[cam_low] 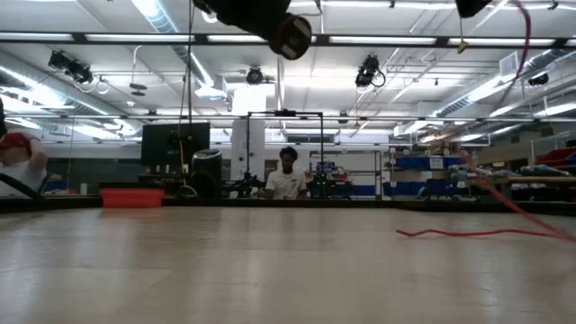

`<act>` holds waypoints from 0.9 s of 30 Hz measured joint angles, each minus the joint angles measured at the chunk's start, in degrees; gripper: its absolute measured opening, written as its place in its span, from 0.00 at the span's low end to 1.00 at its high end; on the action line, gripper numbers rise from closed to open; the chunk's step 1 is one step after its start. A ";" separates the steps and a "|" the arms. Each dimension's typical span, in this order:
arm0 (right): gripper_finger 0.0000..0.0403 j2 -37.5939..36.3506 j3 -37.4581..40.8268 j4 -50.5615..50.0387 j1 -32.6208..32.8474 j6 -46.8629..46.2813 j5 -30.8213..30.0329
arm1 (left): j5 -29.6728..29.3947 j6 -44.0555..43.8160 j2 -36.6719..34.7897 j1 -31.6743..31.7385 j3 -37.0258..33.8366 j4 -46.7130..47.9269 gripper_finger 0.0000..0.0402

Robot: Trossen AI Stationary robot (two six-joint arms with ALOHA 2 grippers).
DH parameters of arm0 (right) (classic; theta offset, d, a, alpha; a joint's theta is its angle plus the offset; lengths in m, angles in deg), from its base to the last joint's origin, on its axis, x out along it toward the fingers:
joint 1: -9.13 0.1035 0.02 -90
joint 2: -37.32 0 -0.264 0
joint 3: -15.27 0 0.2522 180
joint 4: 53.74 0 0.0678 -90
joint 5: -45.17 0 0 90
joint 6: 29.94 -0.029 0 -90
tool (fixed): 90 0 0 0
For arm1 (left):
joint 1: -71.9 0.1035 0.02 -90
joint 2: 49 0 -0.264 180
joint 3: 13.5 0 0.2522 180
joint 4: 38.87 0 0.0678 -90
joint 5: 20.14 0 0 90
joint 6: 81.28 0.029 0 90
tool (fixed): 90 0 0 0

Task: Coil cords
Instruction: Uncoil the red wire from the spool

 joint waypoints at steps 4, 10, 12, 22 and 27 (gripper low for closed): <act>0.00 4.87 0.00 -0.55 -2.64 -2.24 3.51 | 2.77 -4.08 0.00 -0.02 0.00 -1.63 0.00; 0.00 11.99 0.00 -1.13 -8.54 -9.23 17.78 | 3.29 -6.06 0.00 0.15 0.00 -2.99 0.00; 0.00 14.36 0.00 -1.25 -10.36 -11.69 22.06 | 3.30 -7.26 0.00 0.28 0.00 -2.98 0.00; 0.00 18.92 0.02 -12.07 -16.30 -17.41 20.74 | 8.36 -7.90 0.00 0.24 0.00 -3.01 0.00; 0.00 16.14 0.02 -25.39 -18.33 -24.39 9.43 | 16.89 -7.22 0.00 0.20 0.00 -1.17 0.00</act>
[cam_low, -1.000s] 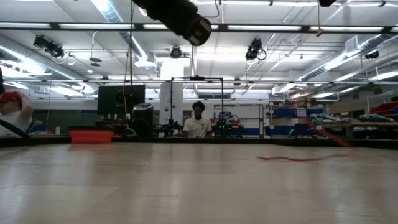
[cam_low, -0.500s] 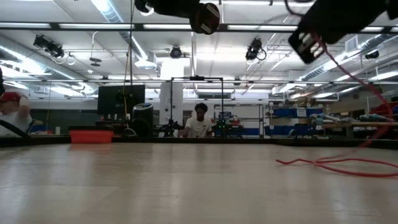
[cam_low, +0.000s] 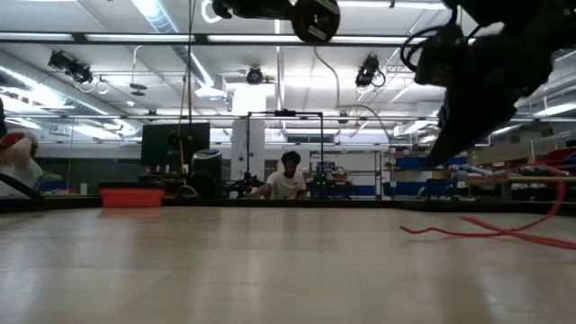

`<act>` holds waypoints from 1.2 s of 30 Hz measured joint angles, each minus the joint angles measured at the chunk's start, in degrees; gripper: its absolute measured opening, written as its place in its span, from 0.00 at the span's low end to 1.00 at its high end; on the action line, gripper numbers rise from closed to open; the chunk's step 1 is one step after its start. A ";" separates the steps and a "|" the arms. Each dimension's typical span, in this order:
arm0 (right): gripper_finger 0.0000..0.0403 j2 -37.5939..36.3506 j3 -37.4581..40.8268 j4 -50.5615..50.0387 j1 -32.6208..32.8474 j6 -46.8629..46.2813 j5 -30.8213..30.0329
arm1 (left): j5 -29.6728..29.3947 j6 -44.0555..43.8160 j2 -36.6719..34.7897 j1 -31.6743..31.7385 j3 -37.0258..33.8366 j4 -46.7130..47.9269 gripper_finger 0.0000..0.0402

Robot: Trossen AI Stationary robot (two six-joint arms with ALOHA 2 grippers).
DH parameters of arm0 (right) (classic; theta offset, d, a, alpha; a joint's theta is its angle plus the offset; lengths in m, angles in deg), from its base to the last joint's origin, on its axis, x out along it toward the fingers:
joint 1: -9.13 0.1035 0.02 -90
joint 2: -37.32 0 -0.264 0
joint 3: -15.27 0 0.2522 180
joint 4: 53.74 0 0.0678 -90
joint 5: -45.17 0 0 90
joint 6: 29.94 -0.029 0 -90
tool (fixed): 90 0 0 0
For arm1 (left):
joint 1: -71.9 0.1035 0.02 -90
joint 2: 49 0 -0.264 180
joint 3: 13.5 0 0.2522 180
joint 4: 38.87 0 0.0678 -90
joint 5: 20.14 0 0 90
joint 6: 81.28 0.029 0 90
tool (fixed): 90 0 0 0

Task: Coil cords
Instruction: Uncoil the red wire from the spool

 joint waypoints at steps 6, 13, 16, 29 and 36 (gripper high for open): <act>0.00 -5.36 0.00 -13.27 -0.31 -11.03 -14.83 | 10.15 3.62 0.02 0.00 0.00 5.26 0.00; 0.00 -13.50 0.00 -22.42 1.99 -21.13 -26.23 | 10.21 10.12 0.02 0.00 0.00 12.64 0.00; 0.00 -16.70 0.00 -22.96 3.87 -22.00 -29.65 | 6.55 11.22 0.02 0.00 0.00 15.57 0.00; 0.00 -26.44 0.00 -9.89 14.00 -7.11 -32.76 | -12.62 17.11 0.02 0.11 0.00 20.66 0.00; 0.00 -26.76 0.00 13.11 19.27 14.07 -14.62 | -20.24 16.71 0.02 0.49 0.00 18.49 0.00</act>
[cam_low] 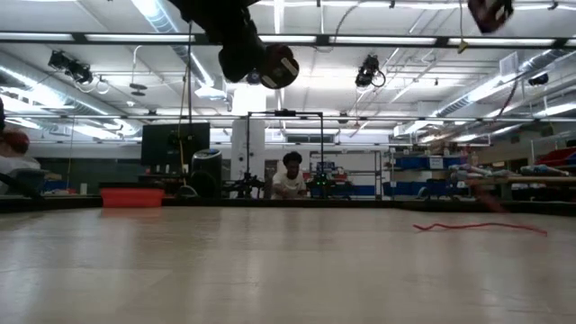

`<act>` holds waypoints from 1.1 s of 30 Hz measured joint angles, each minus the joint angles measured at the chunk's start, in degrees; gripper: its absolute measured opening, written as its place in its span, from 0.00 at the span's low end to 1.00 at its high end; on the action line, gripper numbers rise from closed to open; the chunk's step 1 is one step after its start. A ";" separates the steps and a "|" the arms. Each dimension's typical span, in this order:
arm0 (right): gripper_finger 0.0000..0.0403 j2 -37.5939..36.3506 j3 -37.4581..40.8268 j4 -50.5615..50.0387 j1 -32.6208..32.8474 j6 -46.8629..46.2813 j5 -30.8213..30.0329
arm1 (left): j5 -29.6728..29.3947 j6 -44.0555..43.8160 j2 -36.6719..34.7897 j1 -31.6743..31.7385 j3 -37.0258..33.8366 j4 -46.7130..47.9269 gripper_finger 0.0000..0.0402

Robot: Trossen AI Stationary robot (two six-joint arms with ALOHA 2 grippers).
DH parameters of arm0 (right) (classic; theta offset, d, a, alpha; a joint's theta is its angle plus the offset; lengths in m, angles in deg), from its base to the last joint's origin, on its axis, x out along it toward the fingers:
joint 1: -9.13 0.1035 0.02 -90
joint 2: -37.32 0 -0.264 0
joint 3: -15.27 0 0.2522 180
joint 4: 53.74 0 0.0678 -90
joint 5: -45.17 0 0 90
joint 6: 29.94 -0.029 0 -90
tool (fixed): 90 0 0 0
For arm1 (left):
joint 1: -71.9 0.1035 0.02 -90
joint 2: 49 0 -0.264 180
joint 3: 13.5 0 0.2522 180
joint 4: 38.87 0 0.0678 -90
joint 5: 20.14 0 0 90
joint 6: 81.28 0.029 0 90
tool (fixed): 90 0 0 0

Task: Coil cords
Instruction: Uncoil the red wire from the spool

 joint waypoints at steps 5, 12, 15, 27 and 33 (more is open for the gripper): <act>0.00 2.24 0.00 10.17 2.30 5.94 11.02 | -2.18 -1.64 0.00 0.01 0.00 -6.12 0.00; 0.00 9.32 -0.02 9.69 1.72 2.54 14.98 | -2.29 -9.30 0.00 -0.01 0.00 -14.57 0.00; 0.00 12.98 -0.02 8.65 -0.35 0.70 16.64 | -2.24 -12.91 0.00 -0.01 0.00 -17.27 0.00; 0.00 22.89 -0.02 -7.30 -13.98 -12.72 21.03 | 9.30 -25.68 0.02 -0.09 0.00 -21.36 0.00; 0.00 23.32 -0.02 -21.79 -18.25 -21.68 16.54 | 25.64 -24.63 0.02 -0.12 0.00 -19.49 0.00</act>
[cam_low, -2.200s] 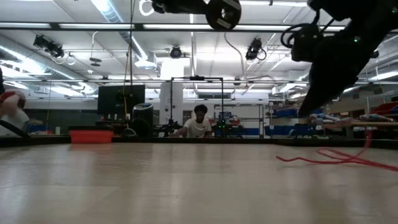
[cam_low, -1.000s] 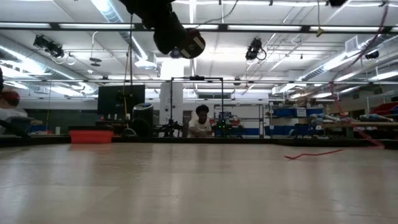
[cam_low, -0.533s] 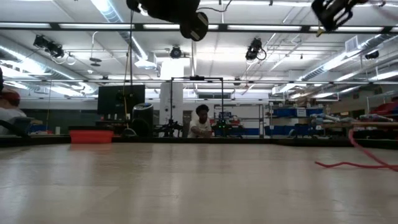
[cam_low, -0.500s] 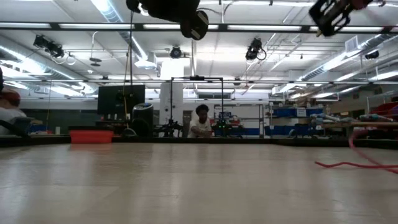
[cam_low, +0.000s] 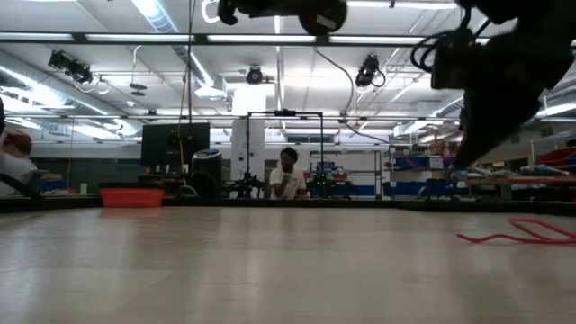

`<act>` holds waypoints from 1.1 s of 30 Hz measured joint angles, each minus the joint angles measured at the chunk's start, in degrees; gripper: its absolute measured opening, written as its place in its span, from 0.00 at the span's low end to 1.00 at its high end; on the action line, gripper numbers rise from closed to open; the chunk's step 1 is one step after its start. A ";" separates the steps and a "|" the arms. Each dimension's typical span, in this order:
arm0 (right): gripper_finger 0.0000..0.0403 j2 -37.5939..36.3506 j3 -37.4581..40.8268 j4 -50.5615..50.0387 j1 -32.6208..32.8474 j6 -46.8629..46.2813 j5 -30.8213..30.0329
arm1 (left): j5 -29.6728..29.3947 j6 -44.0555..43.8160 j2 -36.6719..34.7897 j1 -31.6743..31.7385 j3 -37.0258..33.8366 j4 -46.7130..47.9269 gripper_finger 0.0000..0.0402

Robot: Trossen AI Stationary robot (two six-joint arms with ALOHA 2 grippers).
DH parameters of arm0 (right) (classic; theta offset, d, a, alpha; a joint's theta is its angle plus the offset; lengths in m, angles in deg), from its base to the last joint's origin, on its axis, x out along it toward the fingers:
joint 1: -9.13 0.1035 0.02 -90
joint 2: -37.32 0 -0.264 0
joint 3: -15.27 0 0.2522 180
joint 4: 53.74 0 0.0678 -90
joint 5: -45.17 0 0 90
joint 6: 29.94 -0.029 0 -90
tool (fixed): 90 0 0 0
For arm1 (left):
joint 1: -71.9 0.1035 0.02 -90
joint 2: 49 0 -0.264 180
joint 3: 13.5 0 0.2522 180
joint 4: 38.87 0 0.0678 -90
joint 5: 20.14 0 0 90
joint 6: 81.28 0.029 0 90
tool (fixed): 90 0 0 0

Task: Coil cords
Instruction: Uncoil the red wire from the spool

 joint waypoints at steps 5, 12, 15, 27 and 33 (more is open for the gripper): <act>0.00 -1.86 0.02 -10.27 -0.98 -7.75 -9.13 | 11.70 5.27 0.02 0.00 0.02 7.27 0.00; 0.00 -5.96 0.02 -22.73 -0.70 -20.29 -22.72 | 27.39 8.45 0.02 0.00 0.02 15.44 0.00; 0.00 -7.81 0.02 -25.91 0.48 -24.36 -26.57 | 31.77 8.32 0.02 0.00 0.04 17.86 0.00; 0.00 -16.89 0.02 -26.31 9.29 -29.05 -43.55 | 23.40 5.22 0.02 1.03 5.17 44.81 0.00; 0.00 -21.26 0.02 -21.80 15.63 -26.84 -52.04 | 16.60 3.39 0.00 1.12 5.88 51.13 0.00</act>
